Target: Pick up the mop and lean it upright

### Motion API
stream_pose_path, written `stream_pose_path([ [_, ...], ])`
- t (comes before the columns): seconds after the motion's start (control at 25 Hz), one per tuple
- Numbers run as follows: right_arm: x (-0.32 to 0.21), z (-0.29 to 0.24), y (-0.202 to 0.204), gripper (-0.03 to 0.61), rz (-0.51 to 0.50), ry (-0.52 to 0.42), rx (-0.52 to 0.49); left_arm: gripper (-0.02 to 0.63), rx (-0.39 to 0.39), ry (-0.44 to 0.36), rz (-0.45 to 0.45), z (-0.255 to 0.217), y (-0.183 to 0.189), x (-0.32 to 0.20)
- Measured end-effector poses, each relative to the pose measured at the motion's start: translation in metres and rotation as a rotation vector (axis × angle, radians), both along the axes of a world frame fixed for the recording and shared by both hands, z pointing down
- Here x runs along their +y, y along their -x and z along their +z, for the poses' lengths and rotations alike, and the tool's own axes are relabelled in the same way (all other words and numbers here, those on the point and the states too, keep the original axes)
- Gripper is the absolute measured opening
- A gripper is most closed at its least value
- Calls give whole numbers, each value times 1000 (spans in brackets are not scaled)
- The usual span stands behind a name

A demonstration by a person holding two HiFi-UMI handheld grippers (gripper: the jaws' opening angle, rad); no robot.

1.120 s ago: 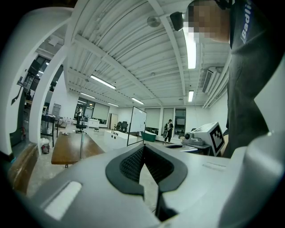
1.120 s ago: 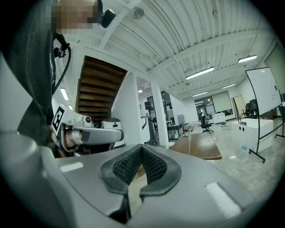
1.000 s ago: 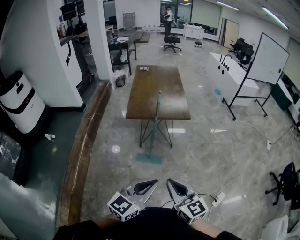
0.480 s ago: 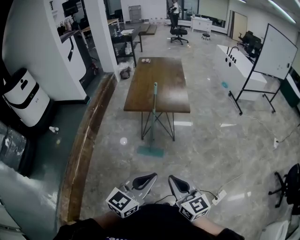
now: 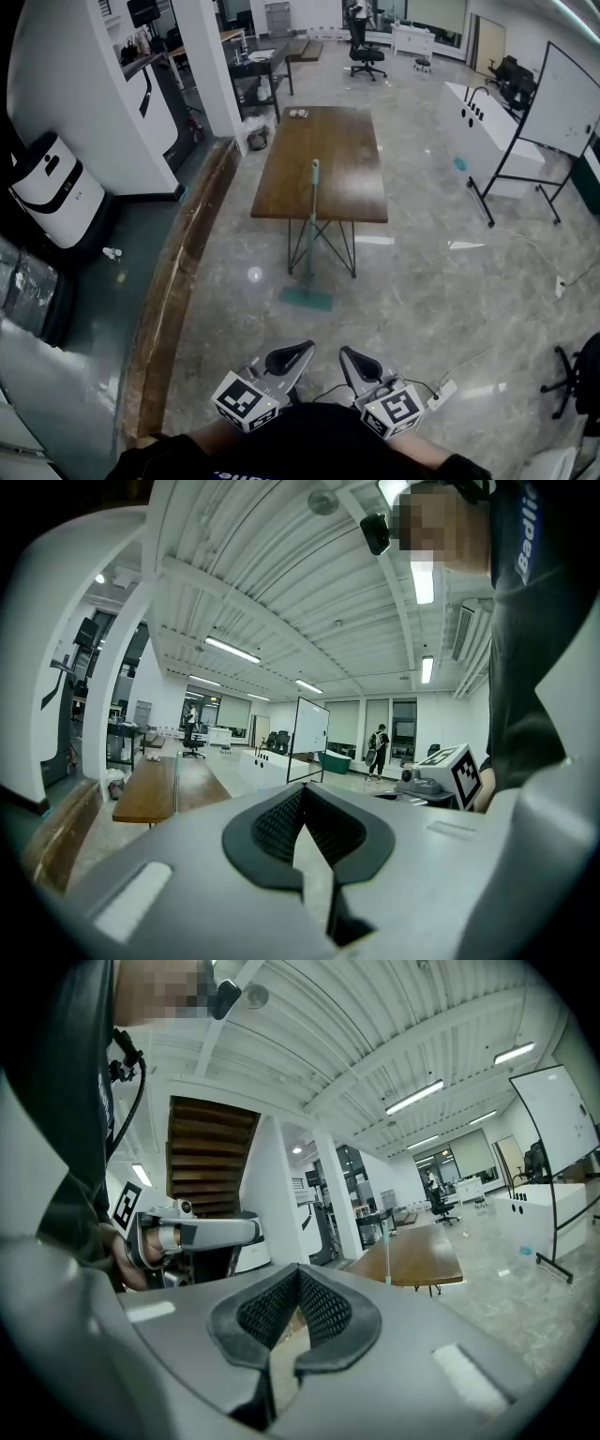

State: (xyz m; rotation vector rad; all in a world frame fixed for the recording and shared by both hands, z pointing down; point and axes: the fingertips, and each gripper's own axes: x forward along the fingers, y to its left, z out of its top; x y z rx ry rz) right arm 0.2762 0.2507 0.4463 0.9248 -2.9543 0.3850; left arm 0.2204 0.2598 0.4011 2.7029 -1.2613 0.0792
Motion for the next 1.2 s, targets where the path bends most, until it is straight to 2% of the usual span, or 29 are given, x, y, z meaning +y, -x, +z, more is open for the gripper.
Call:
stream_pose_path([
  [0.28,-56,6,26,5,47,-4,34,20,31,-4,35,10,33,-61],
  [0.44,-99,5,54,5,96,-21,71,20,37,-27,72,6,64,-109],
  [0.68,-159,-3,105,5,180,2,108,20,34,-42,123,4,121,-176],
  [0.92,-189,-8,153,5,219,4,161,20,37,-34,167,12,167,-223],
  [1.2,-204,1,158,5,279,34,205,20,24,-14,147,35,191,-265],
])
